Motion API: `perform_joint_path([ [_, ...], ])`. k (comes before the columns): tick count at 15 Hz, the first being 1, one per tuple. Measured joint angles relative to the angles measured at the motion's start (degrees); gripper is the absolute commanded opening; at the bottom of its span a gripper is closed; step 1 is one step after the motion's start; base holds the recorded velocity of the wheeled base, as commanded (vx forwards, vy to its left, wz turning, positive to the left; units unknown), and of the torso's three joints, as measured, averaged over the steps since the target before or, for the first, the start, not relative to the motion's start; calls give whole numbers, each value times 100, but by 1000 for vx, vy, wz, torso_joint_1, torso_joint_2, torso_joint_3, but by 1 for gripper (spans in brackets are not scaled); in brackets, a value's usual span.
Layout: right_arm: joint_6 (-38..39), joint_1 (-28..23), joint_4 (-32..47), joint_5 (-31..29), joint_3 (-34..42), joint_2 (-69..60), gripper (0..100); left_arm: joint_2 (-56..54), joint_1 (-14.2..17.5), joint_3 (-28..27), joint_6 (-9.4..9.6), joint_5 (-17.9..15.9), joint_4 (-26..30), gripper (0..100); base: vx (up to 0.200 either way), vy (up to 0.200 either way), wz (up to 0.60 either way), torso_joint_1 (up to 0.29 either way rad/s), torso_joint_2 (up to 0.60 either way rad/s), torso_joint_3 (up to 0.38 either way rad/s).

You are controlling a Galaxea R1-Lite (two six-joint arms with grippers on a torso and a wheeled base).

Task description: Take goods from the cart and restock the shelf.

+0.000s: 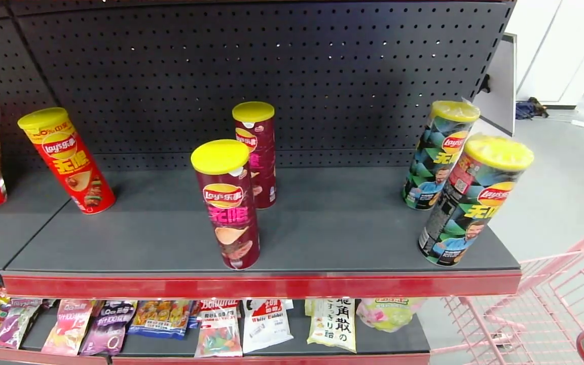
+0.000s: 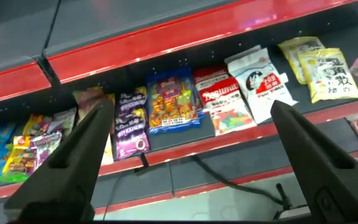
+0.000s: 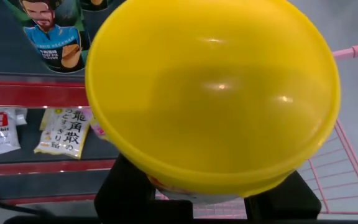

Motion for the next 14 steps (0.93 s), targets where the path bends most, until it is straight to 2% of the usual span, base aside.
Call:
perform_joint_path([
  [2,9,20,26,68,190,-372,0,-2,0,0,11,167,2,100,0,0,0,0,0,0],
  [6,-24,35,59,80,701,-1142,0,-7,2,-5,-2,150,2,100,0,0,0,0,0,0],
  [8,-22,35,56,80,784,-1331,0,-7,-7,0,0,145,2,100,0,0,0,0,0,0],
  [9,-22,35,59,85,802,-1390,0,-7,-2,0,-4,139,2,100,-200,0,0,7,2,2],
  [14,-17,38,69,90,1018,-1724,0,-11,-2,0,2,139,5,100,0,0,0,0,0,0],
])
